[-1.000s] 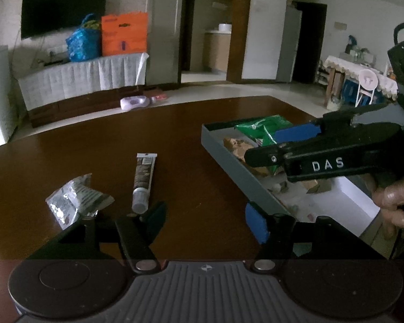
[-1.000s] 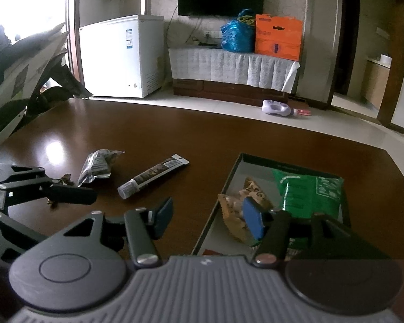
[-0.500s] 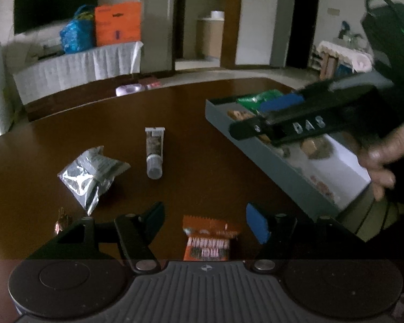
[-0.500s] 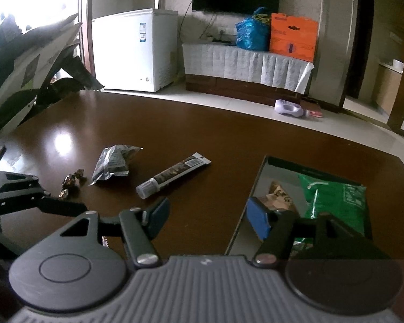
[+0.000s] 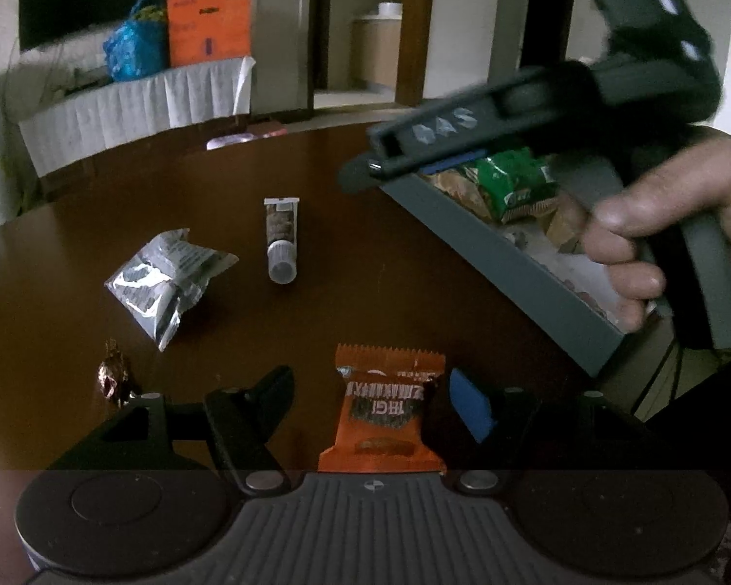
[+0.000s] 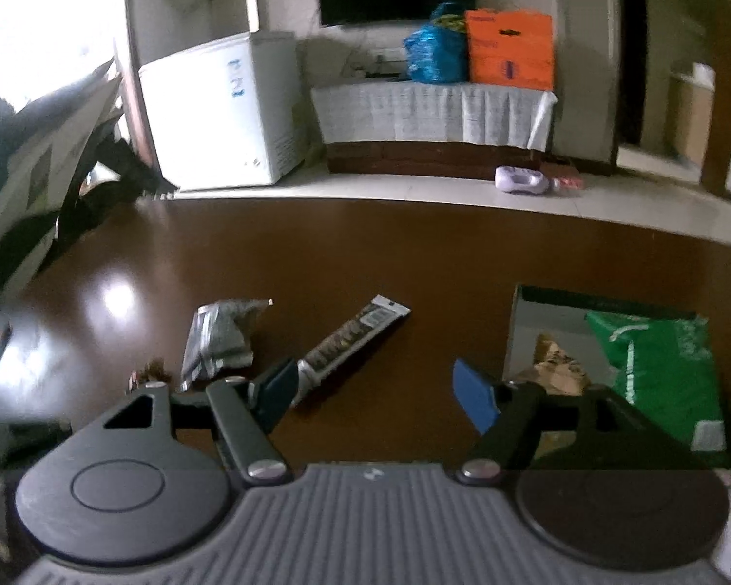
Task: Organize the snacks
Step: 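Hold the left gripper over the orange candy packet while the right gripper grasps the black tube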
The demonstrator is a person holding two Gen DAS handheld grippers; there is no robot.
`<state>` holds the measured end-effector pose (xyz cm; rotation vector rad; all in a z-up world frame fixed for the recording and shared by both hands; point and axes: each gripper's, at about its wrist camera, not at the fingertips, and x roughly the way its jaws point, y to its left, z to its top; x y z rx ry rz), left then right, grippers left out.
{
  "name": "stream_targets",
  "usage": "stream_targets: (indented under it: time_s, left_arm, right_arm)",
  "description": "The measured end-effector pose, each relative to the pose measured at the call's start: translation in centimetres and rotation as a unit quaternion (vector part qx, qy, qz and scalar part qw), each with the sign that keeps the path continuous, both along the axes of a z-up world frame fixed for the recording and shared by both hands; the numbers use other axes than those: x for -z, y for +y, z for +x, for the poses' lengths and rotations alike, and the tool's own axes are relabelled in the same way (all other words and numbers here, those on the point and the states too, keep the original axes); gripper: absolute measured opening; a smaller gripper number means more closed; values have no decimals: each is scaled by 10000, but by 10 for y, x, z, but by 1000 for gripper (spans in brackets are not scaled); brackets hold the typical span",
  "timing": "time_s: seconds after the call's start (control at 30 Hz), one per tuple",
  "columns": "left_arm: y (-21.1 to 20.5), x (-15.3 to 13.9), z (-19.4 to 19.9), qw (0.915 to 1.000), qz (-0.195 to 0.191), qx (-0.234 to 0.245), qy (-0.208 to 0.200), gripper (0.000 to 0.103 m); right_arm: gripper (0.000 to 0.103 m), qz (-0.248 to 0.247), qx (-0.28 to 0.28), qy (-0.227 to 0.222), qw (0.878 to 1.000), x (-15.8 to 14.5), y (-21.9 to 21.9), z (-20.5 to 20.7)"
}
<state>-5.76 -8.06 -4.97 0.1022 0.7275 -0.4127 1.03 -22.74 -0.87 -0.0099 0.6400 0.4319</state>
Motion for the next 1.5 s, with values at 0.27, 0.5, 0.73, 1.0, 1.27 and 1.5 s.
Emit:
stream_targets:
  time_s: [0.27, 0.5, 0.73, 1.0, 1.27, 1.5]
  left_arm:
    - [3, 5, -2, 9999, -24, 20, 128, 68]
    - [6, 8, -2, 9998, -46, 58, 178, 68]
    - [9, 12, 1, 9998, -53, 16, 214, 63]
    - [7, 12, 0, 9999, 22, 34, 133, 43]
    - [18, 11, -1, 9997, 81, -204, 108, 40]
    - [23, 7, -2, 9991, 102, -395, 114, 40]
  right_arm:
    - [71, -19, 151, 215, 9997, 12, 38, 24]
    - [71, -253, 204, 397, 9987, 29, 67, 48]
    - [71, -458, 174, 493, 9976, 42, 79, 64]
    - [71, -570, 203, 583, 9965, 54, 87, 78]
    - [71, -742, 164, 625, 9952, 64, 96, 84]
    - [71, -742, 194, 597, 9953, 69, 95, 87]
